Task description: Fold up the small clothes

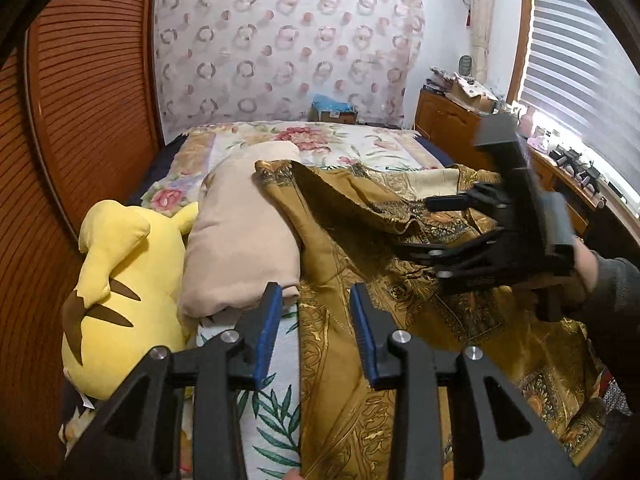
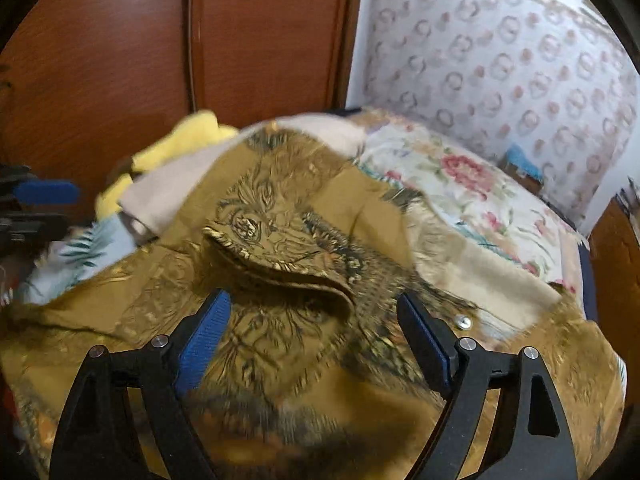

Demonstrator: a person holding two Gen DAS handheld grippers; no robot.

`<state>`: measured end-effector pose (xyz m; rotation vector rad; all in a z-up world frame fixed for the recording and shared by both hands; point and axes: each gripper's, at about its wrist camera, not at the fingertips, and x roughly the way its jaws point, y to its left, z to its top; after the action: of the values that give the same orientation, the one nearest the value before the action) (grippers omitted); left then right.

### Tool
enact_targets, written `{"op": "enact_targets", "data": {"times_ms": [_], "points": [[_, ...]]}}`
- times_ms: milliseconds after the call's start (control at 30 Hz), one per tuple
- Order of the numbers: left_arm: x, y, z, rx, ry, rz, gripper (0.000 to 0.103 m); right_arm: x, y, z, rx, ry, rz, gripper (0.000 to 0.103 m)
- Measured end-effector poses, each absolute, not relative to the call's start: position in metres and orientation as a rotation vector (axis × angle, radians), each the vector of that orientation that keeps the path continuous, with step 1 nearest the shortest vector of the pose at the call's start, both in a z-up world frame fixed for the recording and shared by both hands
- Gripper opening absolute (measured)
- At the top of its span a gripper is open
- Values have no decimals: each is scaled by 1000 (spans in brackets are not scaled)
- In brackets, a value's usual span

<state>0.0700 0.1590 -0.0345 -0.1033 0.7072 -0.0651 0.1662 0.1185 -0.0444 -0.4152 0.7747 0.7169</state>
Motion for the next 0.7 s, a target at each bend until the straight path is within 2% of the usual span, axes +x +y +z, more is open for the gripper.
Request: {"op": "enact_targets", "data": {"times_ms": [200,400,700], "points": [[68,154,-35,-99,698,-79,34,202,133,-52,-418,808,636,87],[75,139,-38,-93,701,-96,34,245,93,-30,-289,780,440,87],[93,102,-45,-58,729,-147,34,222,38,4,-216,736,467,87]]}}
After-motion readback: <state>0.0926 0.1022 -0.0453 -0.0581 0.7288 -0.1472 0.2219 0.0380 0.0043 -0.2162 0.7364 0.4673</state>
